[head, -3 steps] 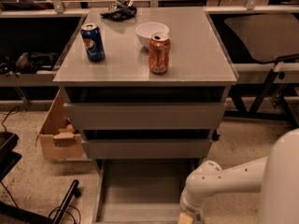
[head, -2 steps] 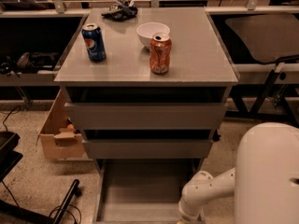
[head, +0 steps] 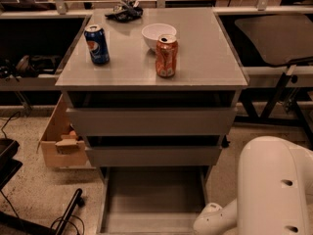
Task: Close bottom drawer
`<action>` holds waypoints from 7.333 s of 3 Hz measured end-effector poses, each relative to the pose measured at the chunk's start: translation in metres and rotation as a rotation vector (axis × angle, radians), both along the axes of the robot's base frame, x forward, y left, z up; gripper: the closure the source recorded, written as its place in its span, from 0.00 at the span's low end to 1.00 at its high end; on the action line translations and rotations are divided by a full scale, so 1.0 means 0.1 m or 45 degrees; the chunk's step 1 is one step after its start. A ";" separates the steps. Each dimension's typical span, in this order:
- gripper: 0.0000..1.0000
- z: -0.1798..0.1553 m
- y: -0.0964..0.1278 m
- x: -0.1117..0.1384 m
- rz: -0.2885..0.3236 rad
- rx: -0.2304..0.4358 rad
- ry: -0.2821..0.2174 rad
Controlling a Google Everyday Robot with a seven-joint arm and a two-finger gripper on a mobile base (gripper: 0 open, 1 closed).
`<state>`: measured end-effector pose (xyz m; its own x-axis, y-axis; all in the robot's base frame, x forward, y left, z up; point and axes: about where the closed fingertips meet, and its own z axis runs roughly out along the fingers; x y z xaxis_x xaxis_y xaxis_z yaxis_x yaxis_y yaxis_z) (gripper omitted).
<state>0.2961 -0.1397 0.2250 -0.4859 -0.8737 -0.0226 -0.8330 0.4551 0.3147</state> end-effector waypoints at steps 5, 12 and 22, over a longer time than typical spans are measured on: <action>1.00 -0.50 0.59 0.95 -0.073 0.144 -0.282; 1.00 -0.66 0.55 2.11 -0.027 0.106 -0.580; 0.00 -0.68 0.43 3.13 0.018 0.072 -0.776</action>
Offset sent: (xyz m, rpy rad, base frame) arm 0.0154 0.0733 -0.0706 0.1527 -0.1125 -0.0415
